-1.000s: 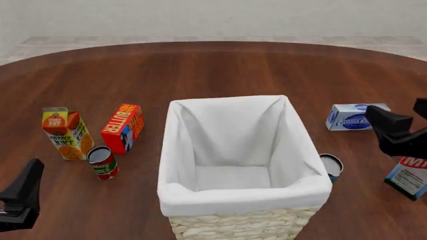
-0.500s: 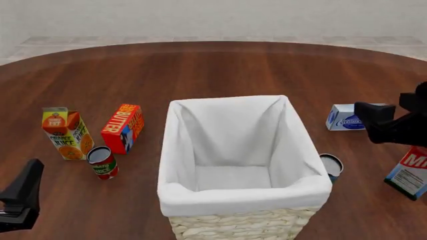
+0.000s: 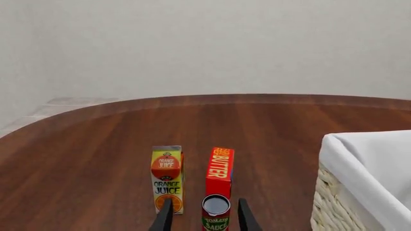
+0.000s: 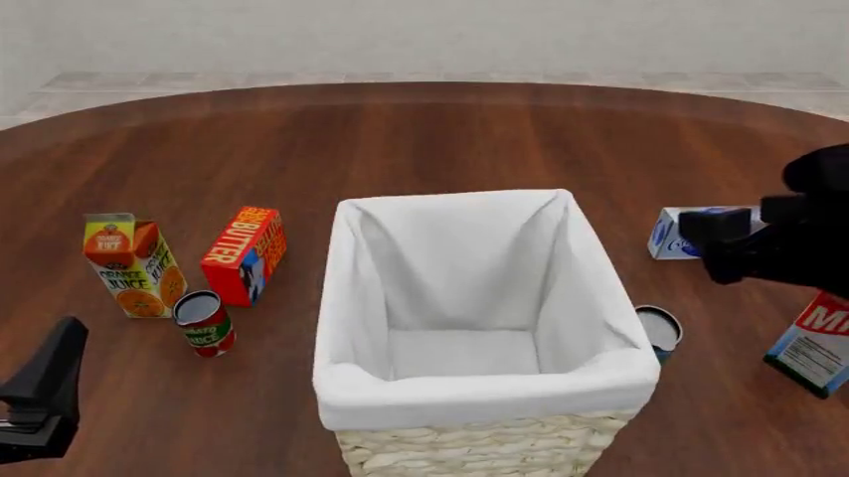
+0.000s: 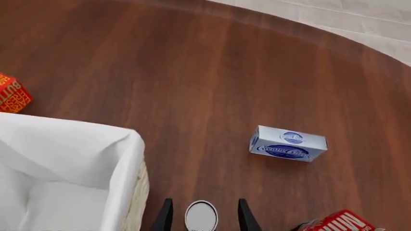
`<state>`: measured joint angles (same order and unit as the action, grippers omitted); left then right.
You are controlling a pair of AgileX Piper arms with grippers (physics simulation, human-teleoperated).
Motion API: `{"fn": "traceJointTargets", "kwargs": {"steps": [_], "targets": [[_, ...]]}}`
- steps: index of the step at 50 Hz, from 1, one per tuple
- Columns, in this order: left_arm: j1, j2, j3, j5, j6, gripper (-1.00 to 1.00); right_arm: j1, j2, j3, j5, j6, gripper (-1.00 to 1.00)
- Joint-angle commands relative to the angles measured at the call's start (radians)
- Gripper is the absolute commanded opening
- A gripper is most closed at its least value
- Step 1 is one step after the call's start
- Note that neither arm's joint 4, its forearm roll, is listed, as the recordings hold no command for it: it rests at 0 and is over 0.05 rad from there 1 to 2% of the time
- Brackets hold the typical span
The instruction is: Pick up the alphabet soup and the tomato sauce, and put them in the basket.
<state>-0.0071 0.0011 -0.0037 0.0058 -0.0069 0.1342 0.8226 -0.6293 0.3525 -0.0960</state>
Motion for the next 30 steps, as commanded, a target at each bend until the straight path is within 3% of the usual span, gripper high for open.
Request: {"fn": "traceJointTargets", "kwargs": {"steps": [1,30], "targets": [[0.0,-0.001,0.0,-0.001,-0.001,1.0,0.007,0.021,0.007,0.007,0.01,1.0],[-0.002,0.0,0.0,0.002,-0.002,1.0,-0.002,0.034,0.09,0.005,-0.005,1.0]]}}
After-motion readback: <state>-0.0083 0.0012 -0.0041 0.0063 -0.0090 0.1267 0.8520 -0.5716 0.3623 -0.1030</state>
